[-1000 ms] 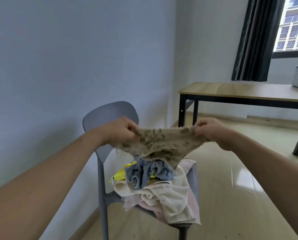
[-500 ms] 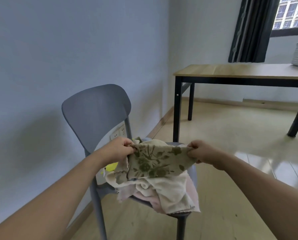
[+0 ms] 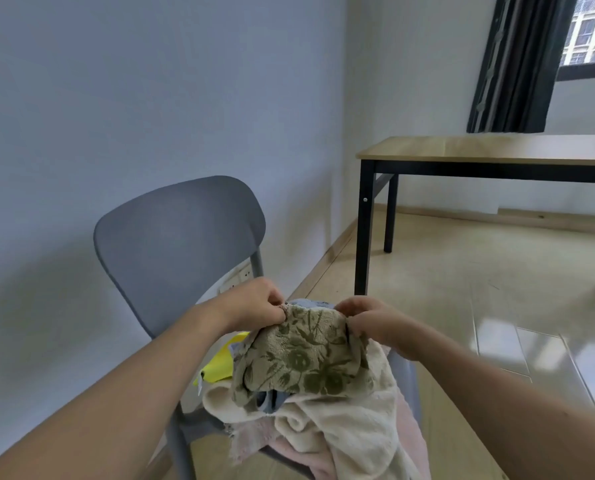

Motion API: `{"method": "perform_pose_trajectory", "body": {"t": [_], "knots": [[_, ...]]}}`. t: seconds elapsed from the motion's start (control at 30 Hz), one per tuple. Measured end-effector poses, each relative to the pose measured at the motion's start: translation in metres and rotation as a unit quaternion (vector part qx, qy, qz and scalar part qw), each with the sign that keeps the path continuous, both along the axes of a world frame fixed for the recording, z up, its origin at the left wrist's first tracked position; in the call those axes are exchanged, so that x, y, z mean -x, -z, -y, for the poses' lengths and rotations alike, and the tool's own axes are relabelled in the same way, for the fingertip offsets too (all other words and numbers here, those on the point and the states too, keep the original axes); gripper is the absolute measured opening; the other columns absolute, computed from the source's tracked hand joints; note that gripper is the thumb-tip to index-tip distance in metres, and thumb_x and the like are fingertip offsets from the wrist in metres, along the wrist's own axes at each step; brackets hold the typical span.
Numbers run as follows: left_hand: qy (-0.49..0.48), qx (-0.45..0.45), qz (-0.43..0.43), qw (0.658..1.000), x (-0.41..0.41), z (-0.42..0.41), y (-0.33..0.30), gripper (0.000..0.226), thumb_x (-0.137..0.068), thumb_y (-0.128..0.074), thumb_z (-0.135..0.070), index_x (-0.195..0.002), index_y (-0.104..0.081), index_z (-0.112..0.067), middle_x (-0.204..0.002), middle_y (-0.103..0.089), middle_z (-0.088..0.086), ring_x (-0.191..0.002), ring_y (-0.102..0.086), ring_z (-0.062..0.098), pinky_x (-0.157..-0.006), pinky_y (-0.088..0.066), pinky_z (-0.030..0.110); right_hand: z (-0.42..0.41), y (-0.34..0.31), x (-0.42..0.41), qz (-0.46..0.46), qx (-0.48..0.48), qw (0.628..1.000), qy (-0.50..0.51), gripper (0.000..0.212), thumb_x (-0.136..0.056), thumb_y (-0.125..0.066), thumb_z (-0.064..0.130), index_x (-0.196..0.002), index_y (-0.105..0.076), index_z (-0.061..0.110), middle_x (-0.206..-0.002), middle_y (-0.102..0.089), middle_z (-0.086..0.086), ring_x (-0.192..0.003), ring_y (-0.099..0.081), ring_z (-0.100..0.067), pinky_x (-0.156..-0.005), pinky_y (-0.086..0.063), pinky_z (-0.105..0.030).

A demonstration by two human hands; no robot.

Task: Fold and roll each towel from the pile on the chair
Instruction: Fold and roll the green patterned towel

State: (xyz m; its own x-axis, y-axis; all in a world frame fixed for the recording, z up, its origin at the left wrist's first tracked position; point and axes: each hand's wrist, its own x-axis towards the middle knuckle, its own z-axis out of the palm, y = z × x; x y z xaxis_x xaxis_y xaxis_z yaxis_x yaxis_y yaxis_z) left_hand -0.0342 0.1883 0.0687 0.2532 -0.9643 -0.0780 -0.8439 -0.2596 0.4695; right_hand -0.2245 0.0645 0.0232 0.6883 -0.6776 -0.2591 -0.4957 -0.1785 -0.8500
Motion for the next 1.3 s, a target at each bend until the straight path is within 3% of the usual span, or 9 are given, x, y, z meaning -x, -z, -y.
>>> {"method": "perform_pose_trajectory", "body": {"t": [0.13, 0.23, 0.4, 0.53, 0.67, 0.77, 0.97, 1.1, 1.3], "knots": [[0.057, 0.118, 0.041, 0.991, 0.018, -0.018, -0.026, 0.02, -0.088, -0.061, -0.021, -0.075, -0.07, -0.009, -0.088, -0.052, -0.001, -0.074, -0.053, 0.019, -0.07, -0.043, 0.028, -0.009, -0.015, 0.0, 0.07, -0.044, 0.996, -0.046, 0.061, -0.075, -0.046, 0.0, -0.134, -0.048, 0.017, -0.132, -0.054, -0.004, -0.121, -0.05, -0.022, -0.098, -0.045, -0.03], [0.115, 0.16, 0.062, 0.979, 0.035, -0.035, -0.053, 0.014, -0.09, -0.061, -0.022, -0.081, -0.072, -0.019, -0.091, -0.051, -0.008, -0.077, -0.055, 0.012, -0.071, -0.046, 0.024, -0.024, -0.033, 0.004, 0.131, -0.045, 0.988, -0.064, 0.057, -0.081, -0.048, 0.003, -0.136, -0.047, 0.014, -0.134, -0.054, -0.003, -0.12, -0.051, -0.017, -0.088, -0.046, -0.018], [0.156, 0.188, 0.101, 0.965, 0.06, -0.06, -0.1, 0.015, -0.092, -0.058, -0.02, -0.086, -0.071, -0.015, -0.096, -0.054, -0.008, -0.083, -0.057, 0.011, -0.077, -0.047, 0.027, -0.055, -0.072, 0.014, 0.145, -0.027, 0.979, -0.137, 0.056, -0.075, -0.048, 0.004, -0.129, -0.055, 0.017, -0.118, -0.065, -0.009, -0.11, -0.062, -0.024, -0.094, -0.051, -0.035], [0.134, 0.175, 0.154, 0.963, 0.076, -0.081, -0.134, 0.016, -0.093, -0.056, -0.021, -0.092, -0.07, -0.013, -0.099, -0.057, -0.004, -0.086, -0.057, 0.012, -0.079, -0.047, 0.027, -0.077, -0.094, 0.031, 0.097, 0.066, 0.987, -0.111, 0.03, -0.076, -0.056, 0.018, -0.1, -0.065, 0.004, -0.103, -0.065, -0.018, -0.105, -0.061, -0.035, -0.1, -0.047, -0.05], [0.081, 0.085, 0.211, 0.97, 0.085, -0.1, -0.152, 0.016, -0.084, -0.057, -0.017, -0.071, -0.057, -0.008, -0.086, -0.06, 0.015, -0.065, -0.047, 0.015, -0.061, -0.038, 0.028, -0.092, -0.107, 0.054, 0.124, 0.088, 0.985, -0.086, 0.003, -0.081, -0.054, 0.012, -0.083, -0.056, 0.012, -0.085, -0.057, -0.009, -0.083, -0.057, -0.023, -0.082, -0.05, -0.037], [0.032, 0.025, 0.206, 0.978, 0.088, -0.11, -0.152, 0.007, -0.081, -0.058, -0.016, -0.075, -0.062, -0.016, -0.07, -0.059, 0.001, -0.063, -0.049, 0.013, -0.058, -0.039, 0.026, -0.102, -0.112, 0.07, 0.124, 0.136, 0.981, -0.059, 0.005, -0.083, -0.054, 0.012, -0.087, -0.058, 0.011, -0.082, -0.056, -0.007, -0.077, -0.056, -0.02, -0.072, -0.05, -0.032], [-0.039, 0.197, 0.002, 0.98, 0.109, -0.11, -0.117, 0.009, -0.084, -0.062, -0.014, -0.084, -0.071, -0.015, -0.073, -0.066, -0.002, -0.065, -0.057, 0.008, -0.061, -0.046, 0.022, -0.11, -0.106, 0.097, 0.066, 0.174, 0.982, -0.033, 0.005, -0.085, -0.053, 0.011, -0.084, -0.057, 0.013, -0.08, -0.056, -0.004, -0.074, -0.056, -0.016, -0.073, -0.052, -0.03], [-0.058, 0.297, -0.187, 0.935, 0.125, -0.102, -0.079, 0.017, -0.087, -0.064, -0.011, -0.078, -0.073, -0.023, -0.084, -0.072, 0.002, -0.084, -0.066, 0.017, -0.084, -0.056, 0.037, -0.105, -0.092, 0.121, 0.052, 0.125, 0.991, -0.015, 0.012, -0.085, -0.052, 0.007, -0.09, -0.056, 0.017, -0.088, -0.06, -0.007, -0.081, -0.06, -0.019, -0.075, -0.054, -0.031], [-0.033, 0.294, -0.241, 0.924, 0.159, -0.085, -0.02, 0.033, -0.094, -0.056, -0.008, -0.079, -0.076, -0.03, -0.084, -0.071, -0.012, -0.084, -0.065, 0.009, -0.075, -0.054, 0.018, -0.105, -0.046, 0.147, 0.13, 0.004, 0.991, -0.016, 0.03, -0.07, -0.061, 0.023, -0.098, -0.061, 0.012, -0.093, -0.063, -0.009, -0.088, -0.064, -0.029, -0.081, -0.054, -0.038]]}}
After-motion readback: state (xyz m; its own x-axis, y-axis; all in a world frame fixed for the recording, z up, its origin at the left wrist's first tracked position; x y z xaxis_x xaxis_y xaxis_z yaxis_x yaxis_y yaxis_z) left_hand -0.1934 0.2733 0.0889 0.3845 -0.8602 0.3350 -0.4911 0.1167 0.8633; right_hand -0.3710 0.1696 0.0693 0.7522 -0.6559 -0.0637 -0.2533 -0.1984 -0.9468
